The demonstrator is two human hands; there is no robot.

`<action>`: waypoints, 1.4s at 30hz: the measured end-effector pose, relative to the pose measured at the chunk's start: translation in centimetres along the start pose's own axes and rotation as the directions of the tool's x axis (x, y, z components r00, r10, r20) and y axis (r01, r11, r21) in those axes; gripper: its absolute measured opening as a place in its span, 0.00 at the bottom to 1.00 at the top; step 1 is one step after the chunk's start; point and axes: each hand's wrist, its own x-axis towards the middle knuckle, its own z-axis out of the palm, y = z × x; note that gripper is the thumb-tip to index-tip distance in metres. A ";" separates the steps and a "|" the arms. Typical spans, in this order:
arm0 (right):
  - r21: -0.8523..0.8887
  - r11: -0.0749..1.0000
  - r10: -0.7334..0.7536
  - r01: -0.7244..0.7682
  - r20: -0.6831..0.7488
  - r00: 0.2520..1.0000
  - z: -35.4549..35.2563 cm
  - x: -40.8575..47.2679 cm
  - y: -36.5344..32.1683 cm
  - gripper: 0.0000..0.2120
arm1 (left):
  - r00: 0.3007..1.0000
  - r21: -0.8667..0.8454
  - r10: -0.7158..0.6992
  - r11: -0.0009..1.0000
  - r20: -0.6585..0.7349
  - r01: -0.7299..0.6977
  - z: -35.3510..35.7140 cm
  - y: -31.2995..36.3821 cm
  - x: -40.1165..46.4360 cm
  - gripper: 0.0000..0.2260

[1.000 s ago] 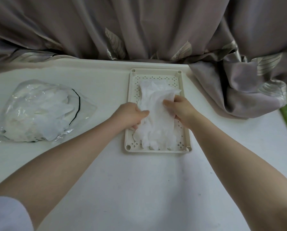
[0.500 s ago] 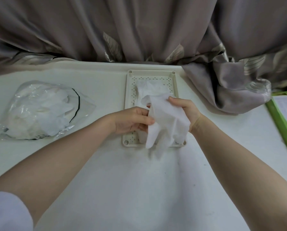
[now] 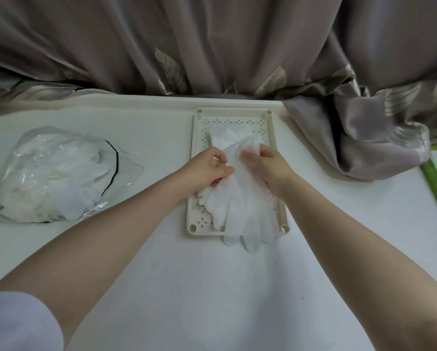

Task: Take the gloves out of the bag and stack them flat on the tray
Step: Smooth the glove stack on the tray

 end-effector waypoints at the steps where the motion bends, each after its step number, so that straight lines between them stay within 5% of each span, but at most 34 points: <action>1: 0.016 1.000 -0.007 0.007 -0.025 1.000 0.1 0.5 -0.1 0.16 | 0.999 -0.002 0.037 0.999 -0.025 -0.037 0.0 -0.1 0.4 0.07; 7: 0.091 0.995 -0.021 0.041 -0.217 0.976 0.1 3.1 -0.1 0.05 | 0.970 0.208 0.176 0.968 -0.170 -0.139 -1.0 -0.3 2.4 0.16; 13: 0.223 0.958 -0.170 0.182 -0.073 0.983 0.0 3.7 -0.2 0.17 | 0.948 0.413 0.298 0.882 -0.112 -0.228 -1.1 -0.9 2.5 0.21; 19: 0.221 0.961 -0.159 0.164 -0.041 0.986 -0.3 3.9 -0.8 0.13 | 0.951 0.346 0.309 0.894 -0.013 -0.286 -1.0 -0.8 1.5 0.29; 23: 0.270 0.956 -0.151 0.118 0.103 0.983 -0.8 3.4 -1.4 0.14 | 0.934 0.175 0.345 0.918 0.095 -0.357 -1.1 -0.4 1.2 0.36; 27: -0.005 0.993 -0.116 0.116 -0.094 0.989 -0.5 4.2 -1.6 0.13 | 0.962 0.379 0.274 0.889 0.015 -0.259 -1.3 -0.4 2.0 0.32; 29: -0.198 0.977 -0.131 0.084 -0.235 0.963 -0.3 4.7 -1.6 0.21 | 0.974 0.526 0.223 0.833 -0.031 -0.174 -1.2 -0.8 2.3 0.29; 32: -0.508 0.837 -0.382 0.201 -0.281 0.880 0.2 3.2 -0.8 0.25 | 0.942 0.658 0.309 0.738 -0.131 -0.150 -1.0 -0.8 2.0 0.26; 35: -0.727 0.522 -0.620 0.447 0.036 0.783 1.3 0.3 1.1 0.23 | 0.888 0.835 0.453 0.517 -0.078 -0.190 -0.6 -0.5 0.8 0.25; 38: -0.748 0.338 -0.442 0.571 0.410 0.798 1.5 -2.0 3.4 0.40 | 0.910 0.872 0.388 0.382 0.149 -0.306 0.0 -1.4 -0.3 0.29; 42: -0.880 0.112 -0.174 0.462 0.440 0.881 -0.9 -3.3 5.2 0.51 | 0.970 0.946 0.110 0.225 0.215 -0.235 0.0 -3.6 -0.8 0.43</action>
